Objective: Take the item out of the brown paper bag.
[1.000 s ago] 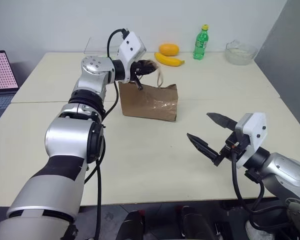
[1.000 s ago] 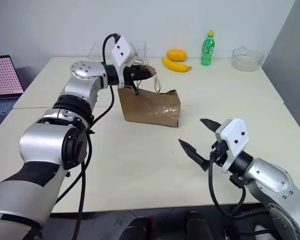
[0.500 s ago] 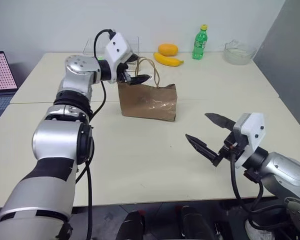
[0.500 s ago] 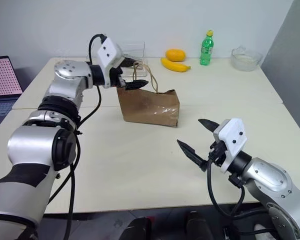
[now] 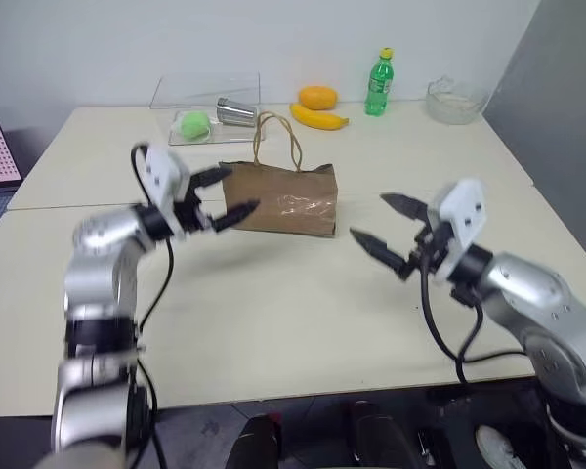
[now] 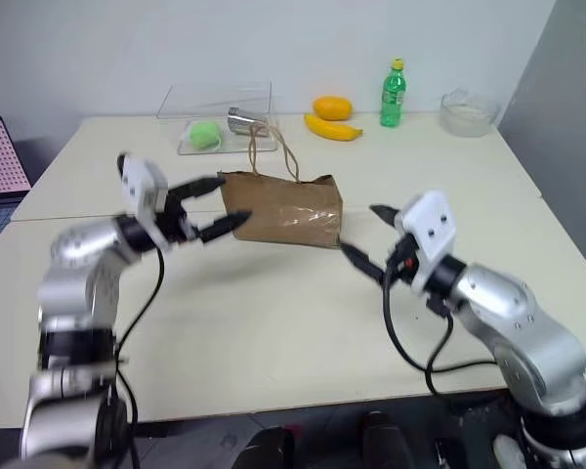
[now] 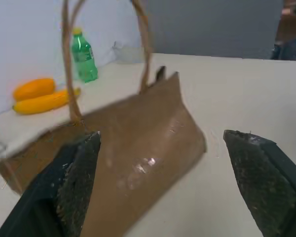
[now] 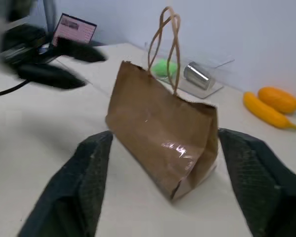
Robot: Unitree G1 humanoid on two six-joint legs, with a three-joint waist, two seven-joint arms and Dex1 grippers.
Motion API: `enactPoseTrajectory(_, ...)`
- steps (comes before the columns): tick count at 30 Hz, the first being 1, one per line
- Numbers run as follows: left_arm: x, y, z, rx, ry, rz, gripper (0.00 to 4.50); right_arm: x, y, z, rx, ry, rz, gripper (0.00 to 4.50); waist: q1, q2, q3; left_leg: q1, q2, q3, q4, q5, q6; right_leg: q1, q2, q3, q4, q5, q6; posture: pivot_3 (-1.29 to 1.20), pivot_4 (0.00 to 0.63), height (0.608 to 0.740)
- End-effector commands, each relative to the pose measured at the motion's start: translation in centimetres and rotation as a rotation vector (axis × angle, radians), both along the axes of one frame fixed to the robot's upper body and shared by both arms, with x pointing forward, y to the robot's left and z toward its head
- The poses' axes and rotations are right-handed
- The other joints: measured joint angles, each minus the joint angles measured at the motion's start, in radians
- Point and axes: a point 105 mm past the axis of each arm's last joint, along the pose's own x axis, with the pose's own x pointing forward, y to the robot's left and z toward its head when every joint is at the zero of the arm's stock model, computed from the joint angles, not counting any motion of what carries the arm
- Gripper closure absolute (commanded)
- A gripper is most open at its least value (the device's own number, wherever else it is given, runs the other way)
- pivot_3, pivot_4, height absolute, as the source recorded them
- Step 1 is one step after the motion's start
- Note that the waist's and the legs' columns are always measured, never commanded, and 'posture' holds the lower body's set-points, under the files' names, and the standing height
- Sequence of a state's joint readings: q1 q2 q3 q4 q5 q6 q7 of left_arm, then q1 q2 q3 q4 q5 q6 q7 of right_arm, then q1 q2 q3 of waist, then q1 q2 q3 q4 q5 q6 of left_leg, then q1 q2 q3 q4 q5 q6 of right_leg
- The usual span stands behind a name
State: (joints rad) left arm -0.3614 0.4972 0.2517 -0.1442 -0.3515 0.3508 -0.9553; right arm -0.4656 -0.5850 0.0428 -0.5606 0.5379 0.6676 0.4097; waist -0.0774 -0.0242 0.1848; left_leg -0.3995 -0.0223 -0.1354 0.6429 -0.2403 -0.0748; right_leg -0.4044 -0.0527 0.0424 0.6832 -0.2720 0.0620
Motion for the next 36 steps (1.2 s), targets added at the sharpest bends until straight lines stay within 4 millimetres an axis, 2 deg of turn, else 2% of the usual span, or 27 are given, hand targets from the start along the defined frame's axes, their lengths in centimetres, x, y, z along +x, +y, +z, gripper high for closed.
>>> enactPoseTrajectory(1, -3.1, -0.4, 1.5, -0.057, -0.129, 0.076, 0.31, 2.6, 0.8, 2.2, -0.023, -0.080, 0.012, 2.39, 0.004, 0.000, 0.000, 0.000, 0.000, 0.001, 0.000, 0.000, 0.000, 0.000, 0.000, 0.001, 0.000, 0.000, 0.000, 0.00, 0.150, 0.740)
enactPoseTrajectory(6, -5.1, -0.4, -0.3, -0.115, -0.100, 0.180, 0.31, 8.2, 2.2, 3.9, -0.136, -0.138, -0.009, 4.26, 0.017, 0.000, 0.000, 0.002, -0.001, 0.002, 0.000, 0.000, 0.000, 0.001, 0.000, 0.001, 0.000, 0.001, -0.001, 0.00, 0.150, 0.740)
enactPoseTrajectory(7, -5.3, -0.2, -0.5, -0.130, -0.093, 0.203, 0.31, 9.1, 2.4, 4.0, -0.157, -0.143, -0.014, 4.46, 0.017, 0.001, 0.000, 0.002, 0.000, 0.003, 0.000, 0.000, 0.000, 0.001, 0.000, 0.001, 0.000, 0.001, -0.001, 0.00, 0.150, 0.740)
enactPoseTrajectory(11, -5.7, -0.2, -1.4, -0.115, -0.083, 0.232, 0.31, 14.4, 3.1, 3.5, -0.275, -0.136, -0.119, 4.46, 0.018, 0.001, 0.000, 0.002, -0.001, 0.004, 0.000, 0.000, 0.000, 0.000, 0.000, 0.002, -0.001, 0.001, -0.002, 0.00, 0.150, 0.740)
enactPoseTrajectory(15, -5.9, 0.0, -2.1, -0.093, -0.075, 0.240, 0.31, 16.2, 4.2, 1.8, -0.370, -0.111, -0.138, 4.46, 0.019, 0.001, 0.000, 0.002, -0.001, 0.003, -0.002, 0.000, 0.000, 0.000, 0.000, 0.001, -0.002, 0.001, -0.002, 0.00, 0.150, 0.740)
enactPoseTrajectory(18, -6.1, 0.1, -2.4, -0.071, -0.075, 0.239, 0.31, 16.3, 5.0, 0.3, -0.466, -0.093, -0.092, 4.46, 0.019, 0.001, 0.000, 0.001, -0.001, 0.004, -0.003, 0.000, 0.000, -0.001, 0.000, 0.001, -0.003, 0.001, -0.002, 0.00, 0.150, 0.740)
enactPoseTrajectory(22, -6.7, 0.4, -2.9, -0.034, -0.070, 0.233, 0.31, 14.9, 6.0, -0.4, -0.503, -0.062, 0.083, 4.46, 0.016, 0.002, 0.001, 0.001, -0.001, 0.004, -0.003, 0.000, 0.000, -0.001, 0.000, 0.002, -0.002, 0.001, -0.002, 0.00, 0.150, 0.740)
enactPoseTrajectory(27, -7.6, 0.6, -3.6, 0.007, -0.058, 0.218, 0.31, 12.0, 6.7, -1.6, -0.491, 0.023, 0.355, 4.46, 0.014, 0.002, 0.001, 0.002, 0.000, 0.004, -0.004, 0.000, 0.000, -0.001, 0.001, 0.002, -0.002, 0.001, -0.002, 0.00, 0.150, 0.740)
enactPoseTrajectory(30, -8.4, 0.7, -4.2, 0.057, -0.050, 0.182, 0.31, 9.9, 6.7, -3.6, -0.515, 0.077, 0.472, 4.46, 0.016, 0.002, 0.000, 0.002, 0.000, 0.003, -0.004, 0.000, 0.000, 0.000, 0.001, 0.001, -0.002, 0.001, -0.002, 0.00, 0.150, 0.740)
enactPoseTrajectory(36, -10.0, 1.6, -5.2, 0.136, -0.024, 0.144, 0.31, 6.8, 6.8, -6.8, -0.544, 0.116, 0.535, 4.46, 0.019, 0.003, 0.001, 0.002, 0.000, 0.003, -0.004, 0.000, 0.000, -0.001, 0.000, 0.001, -0.002, 0.001, -0.002, 0.00, 0.150, 0.740)
